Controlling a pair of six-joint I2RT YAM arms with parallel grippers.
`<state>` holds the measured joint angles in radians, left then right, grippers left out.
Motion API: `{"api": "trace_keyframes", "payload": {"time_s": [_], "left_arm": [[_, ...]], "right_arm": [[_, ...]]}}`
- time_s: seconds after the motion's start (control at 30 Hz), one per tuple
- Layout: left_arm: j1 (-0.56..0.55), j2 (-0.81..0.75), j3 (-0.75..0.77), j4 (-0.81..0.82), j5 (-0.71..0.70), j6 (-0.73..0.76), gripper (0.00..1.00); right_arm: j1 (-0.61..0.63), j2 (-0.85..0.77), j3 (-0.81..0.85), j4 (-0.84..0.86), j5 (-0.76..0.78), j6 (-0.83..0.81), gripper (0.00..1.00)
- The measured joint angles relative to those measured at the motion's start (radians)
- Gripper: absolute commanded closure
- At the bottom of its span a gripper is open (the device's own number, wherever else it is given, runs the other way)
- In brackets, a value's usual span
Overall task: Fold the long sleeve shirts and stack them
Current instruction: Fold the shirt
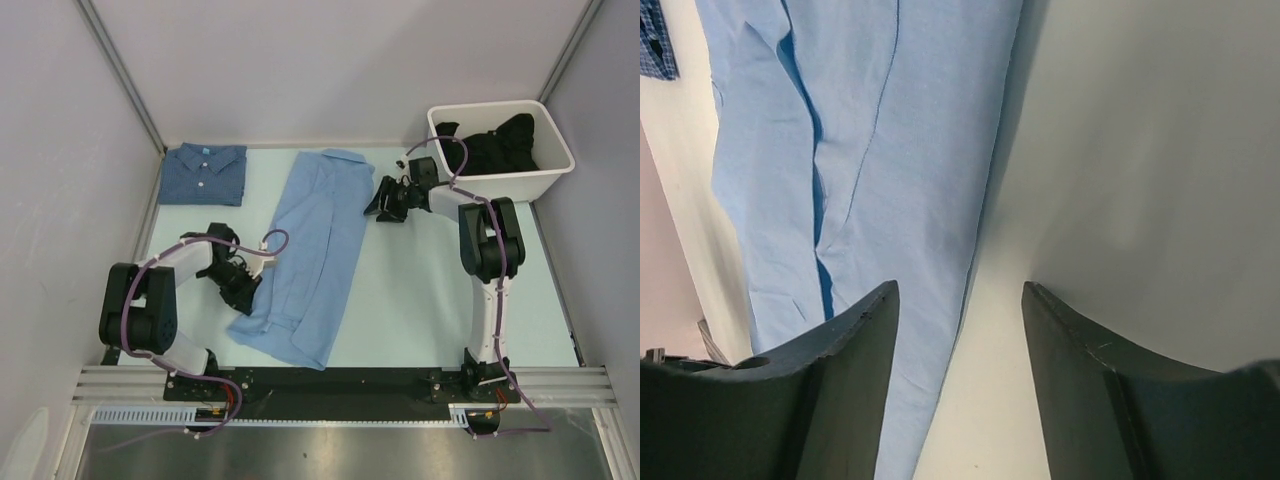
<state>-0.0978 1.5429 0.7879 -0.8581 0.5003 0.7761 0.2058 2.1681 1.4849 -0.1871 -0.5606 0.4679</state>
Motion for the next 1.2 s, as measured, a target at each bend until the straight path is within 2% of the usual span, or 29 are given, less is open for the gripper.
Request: {"api": "trace_keyframes", "payload": {"time_s": [0.07,0.13,0.23,0.37,0.43,0.47,0.57,0.73,0.93,1.0,1.13,1.17,1.2], "left_arm": [[-0.021,-0.001,-0.001,-0.005,0.000,0.000,0.73],[-0.029,-0.003,-0.001,-0.013,0.002,0.000,0.67],[-0.029,-0.015,-0.002,-0.026,0.010,0.006,0.54],[-0.028,-0.061,-0.010,-0.044,0.000,0.022,0.52],[-0.027,-0.072,-0.007,-0.045,-0.007,0.029,0.54],[-0.025,-0.070,-0.003,-0.046,-0.011,0.033,0.55],[-0.026,-0.054,0.008,-0.044,-0.023,0.047,0.60],[-0.071,-0.030,0.011,-0.033,-0.058,0.075,0.69],[-0.180,-0.021,0.012,-0.026,-0.116,0.089,0.73],[-0.228,-0.021,0.013,-0.025,-0.130,0.089,0.71],[-0.311,-0.026,0.011,-0.029,-0.131,0.087,0.60],[-0.317,-0.027,0.010,-0.032,-0.130,0.087,0.59],[-0.320,-0.029,0.010,-0.032,-0.130,0.087,0.58]], "right_arm": [[0.005,0.002,0.008,-0.020,0.003,-0.013,0.46],[0.007,0.007,0.019,-0.038,0.005,-0.027,0.53],[0.008,0.021,0.036,-0.060,0.011,-0.053,0.59],[0.009,0.048,0.082,-0.086,0.012,-0.072,0.61],[0.011,0.063,0.104,-0.091,0.011,-0.080,0.72],[0.013,0.069,0.113,-0.092,0.013,-0.085,0.83],[0.017,0.092,0.129,-0.092,0.015,-0.094,1.00],[0.017,0.110,0.153,-0.105,0.006,-0.103,1.00],[0.006,0.118,0.182,-0.136,0.017,-0.134,1.00],[-0.003,0.124,0.200,-0.147,0.024,-0.151,0.98],[-0.026,0.158,0.282,-0.195,0.040,-0.203,0.73],[-0.031,0.163,0.298,-0.201,0.043,-0.211,0.63],[-0.036,0.168,0.313,-0.204,0.048,-0.220,0.59]]}}
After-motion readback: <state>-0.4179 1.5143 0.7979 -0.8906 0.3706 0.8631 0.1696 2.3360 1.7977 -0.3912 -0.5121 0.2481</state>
